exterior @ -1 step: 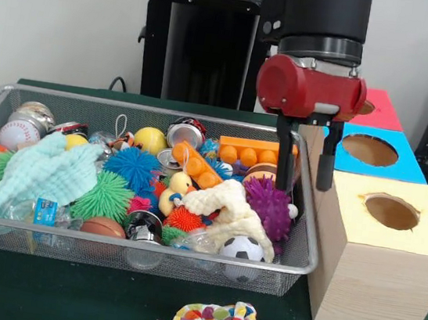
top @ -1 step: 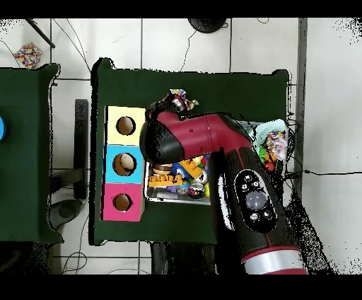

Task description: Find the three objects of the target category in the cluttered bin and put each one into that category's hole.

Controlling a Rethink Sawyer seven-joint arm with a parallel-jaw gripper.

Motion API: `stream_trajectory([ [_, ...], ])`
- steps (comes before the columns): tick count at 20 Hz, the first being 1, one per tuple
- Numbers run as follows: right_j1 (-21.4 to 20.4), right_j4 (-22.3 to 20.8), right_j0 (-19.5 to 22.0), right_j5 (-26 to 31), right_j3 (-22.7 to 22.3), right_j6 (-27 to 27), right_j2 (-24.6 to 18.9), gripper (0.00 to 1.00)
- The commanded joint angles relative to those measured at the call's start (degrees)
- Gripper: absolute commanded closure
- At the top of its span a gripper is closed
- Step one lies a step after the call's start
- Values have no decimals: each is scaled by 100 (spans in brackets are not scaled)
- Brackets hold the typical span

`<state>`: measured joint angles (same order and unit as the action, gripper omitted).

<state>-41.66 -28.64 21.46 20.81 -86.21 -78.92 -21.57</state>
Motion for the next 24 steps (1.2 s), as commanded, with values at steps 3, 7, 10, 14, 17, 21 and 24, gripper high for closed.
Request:
stream_trajectory([
  [3, 927, -325, -151, 1945, 1440, 1150, -329, 0],
  [7, 1083, -453, -291, 2499, 1798, 1184, -220, 0],
  [10, 1130, -489, -308, 2600, 1927, 1223, -257, 0],
  [14, 1094, -480, -282, 2587, 2016, 1295, -383, 0],
  [17, 1072, -526, -284, 2483, 2078, 1281, -417, 0],
  [21, 1178, -661, -370, 2605, 2345, 1339, -369, 0],
  [24, 1333, -805, -479, 2882, 2675, 1453, -294, 0],
])
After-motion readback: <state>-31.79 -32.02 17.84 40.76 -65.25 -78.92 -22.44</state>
